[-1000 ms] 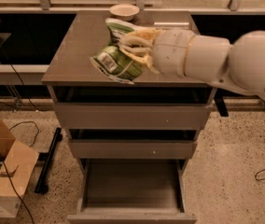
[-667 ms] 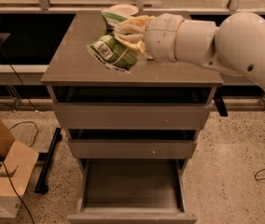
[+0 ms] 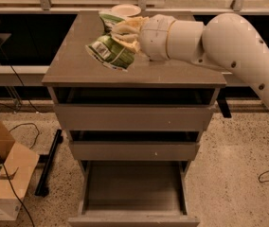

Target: Pick green jalapeno chip bag from bottom drawer and place on counter

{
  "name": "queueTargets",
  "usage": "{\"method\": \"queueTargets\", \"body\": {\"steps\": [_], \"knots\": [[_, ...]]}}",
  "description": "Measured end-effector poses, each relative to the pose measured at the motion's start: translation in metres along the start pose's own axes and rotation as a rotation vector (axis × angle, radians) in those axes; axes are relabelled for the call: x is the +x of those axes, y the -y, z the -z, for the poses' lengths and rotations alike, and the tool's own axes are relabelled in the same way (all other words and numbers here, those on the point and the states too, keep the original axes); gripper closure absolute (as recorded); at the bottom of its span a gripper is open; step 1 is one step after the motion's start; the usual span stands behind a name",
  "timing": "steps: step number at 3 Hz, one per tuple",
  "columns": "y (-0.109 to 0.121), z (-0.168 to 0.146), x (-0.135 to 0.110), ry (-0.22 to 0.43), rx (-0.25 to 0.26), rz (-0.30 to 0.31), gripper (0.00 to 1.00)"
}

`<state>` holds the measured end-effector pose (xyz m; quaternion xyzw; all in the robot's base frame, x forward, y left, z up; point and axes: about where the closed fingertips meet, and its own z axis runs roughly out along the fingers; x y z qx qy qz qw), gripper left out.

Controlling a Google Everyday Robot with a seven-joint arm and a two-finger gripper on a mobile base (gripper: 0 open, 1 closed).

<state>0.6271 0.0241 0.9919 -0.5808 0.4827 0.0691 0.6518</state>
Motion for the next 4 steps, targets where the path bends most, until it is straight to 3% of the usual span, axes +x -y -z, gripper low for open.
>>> {"method": "queueTargets", "body": {"steps": [1,3,4], "knots": [[0.013,-0.04,0.043,-0.026,-0.014,-0.011,0.98],[0.009,-0.086,0.089,-0.048,-0.031,-0.095,0.53],[0.006,-0.09,0.09,-0.045,-0.034,-0.101,0.29]]}}
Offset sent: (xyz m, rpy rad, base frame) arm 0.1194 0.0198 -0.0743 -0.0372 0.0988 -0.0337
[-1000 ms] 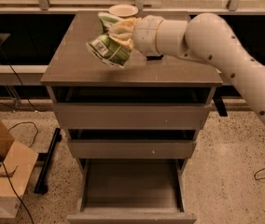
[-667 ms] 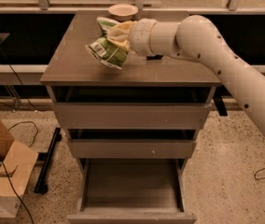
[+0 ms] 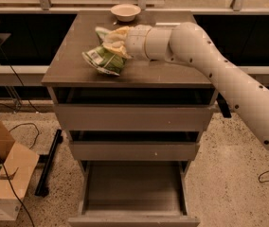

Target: Pick green jalapeno chip bag from bottom drawer and place on counter

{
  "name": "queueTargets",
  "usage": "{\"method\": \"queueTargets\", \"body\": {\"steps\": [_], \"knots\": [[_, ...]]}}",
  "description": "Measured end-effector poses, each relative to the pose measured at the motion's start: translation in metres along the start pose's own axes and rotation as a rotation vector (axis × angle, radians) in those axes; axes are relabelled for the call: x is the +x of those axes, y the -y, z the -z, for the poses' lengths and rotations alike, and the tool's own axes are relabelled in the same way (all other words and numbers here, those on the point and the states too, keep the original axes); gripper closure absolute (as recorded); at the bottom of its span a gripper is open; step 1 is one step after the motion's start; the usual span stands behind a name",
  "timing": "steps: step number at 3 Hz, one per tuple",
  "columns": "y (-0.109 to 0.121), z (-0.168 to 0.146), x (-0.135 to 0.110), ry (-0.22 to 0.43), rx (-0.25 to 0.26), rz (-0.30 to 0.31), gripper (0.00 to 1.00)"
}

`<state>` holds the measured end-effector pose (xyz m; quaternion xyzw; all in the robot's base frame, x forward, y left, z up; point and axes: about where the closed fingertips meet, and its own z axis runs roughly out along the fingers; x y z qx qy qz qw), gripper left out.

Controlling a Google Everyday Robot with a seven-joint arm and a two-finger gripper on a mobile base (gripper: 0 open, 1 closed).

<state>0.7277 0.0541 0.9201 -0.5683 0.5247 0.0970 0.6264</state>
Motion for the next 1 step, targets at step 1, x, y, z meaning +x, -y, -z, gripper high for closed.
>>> {"method": "queueTargets", "body": {"steps": [1], "knots": [[-0.0014,-0.0017,-0.001,0.002,-0.003,0.0,0.06]]}}
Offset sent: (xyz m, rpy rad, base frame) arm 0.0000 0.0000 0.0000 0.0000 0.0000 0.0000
